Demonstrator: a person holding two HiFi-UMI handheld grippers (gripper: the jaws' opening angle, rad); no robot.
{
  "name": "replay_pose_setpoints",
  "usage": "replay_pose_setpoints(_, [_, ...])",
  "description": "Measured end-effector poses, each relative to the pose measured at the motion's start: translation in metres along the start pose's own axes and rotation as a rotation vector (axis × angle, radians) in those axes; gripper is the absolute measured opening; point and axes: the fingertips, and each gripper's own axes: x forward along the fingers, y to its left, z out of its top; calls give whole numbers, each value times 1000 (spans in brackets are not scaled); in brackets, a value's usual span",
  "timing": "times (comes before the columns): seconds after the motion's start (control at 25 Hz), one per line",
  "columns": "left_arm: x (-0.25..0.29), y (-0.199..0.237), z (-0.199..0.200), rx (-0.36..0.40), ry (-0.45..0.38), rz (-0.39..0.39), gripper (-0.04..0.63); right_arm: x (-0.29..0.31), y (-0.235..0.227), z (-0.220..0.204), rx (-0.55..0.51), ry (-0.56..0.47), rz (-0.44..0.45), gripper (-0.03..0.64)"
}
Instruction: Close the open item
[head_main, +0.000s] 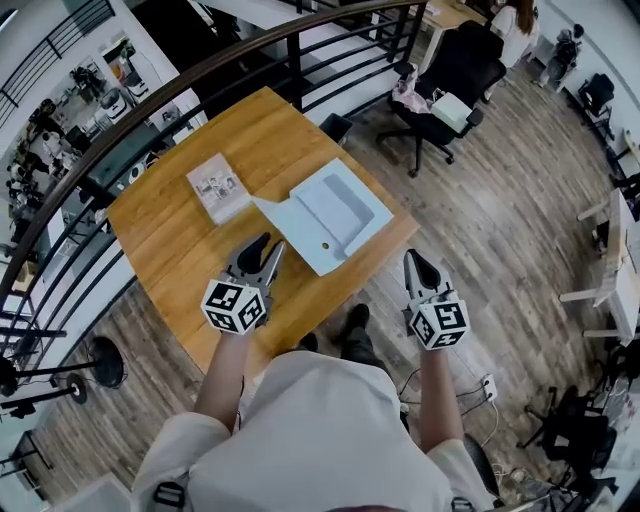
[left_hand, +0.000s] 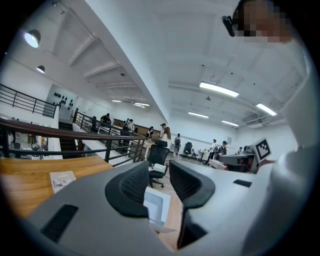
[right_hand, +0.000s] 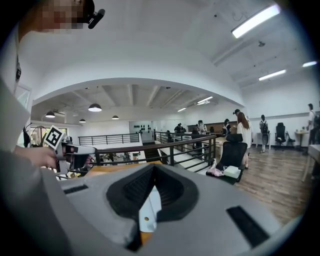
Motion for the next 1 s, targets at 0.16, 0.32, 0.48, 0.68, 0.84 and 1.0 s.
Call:
replay_pose_setpoints(0.16, [16, -6, -3, -5, 6, 47, 123, 20, -18, 0, -3, 12, 63, 3])
replay_pose_setpoints(0.32, [33, -8, -6, -5, 16, 101, 124, 41, -38, 3, -14, 28, 124, 3])
replay_pose_setpoints(0.48, [51, -7, -15, -20, 29, 163, 123, 65, -59, 0, -26, 50, 185, 3])
replay_pose_setpoints(0.68, [63, -1, -30, -44, 51, 248, 124, 97, -73, -4, -33, 78, 270, 3])
replay_pose_setpoints(0.84, [69, 4, -41, -63, 67, 310, 123, 117, -78, -12, -42, 103, 337, 3])
replay_pose_setpoints(1.0, [71, 11, -56, -86, 85, 388, 124, 136, -82, -23, -38, 128, 405, 3])
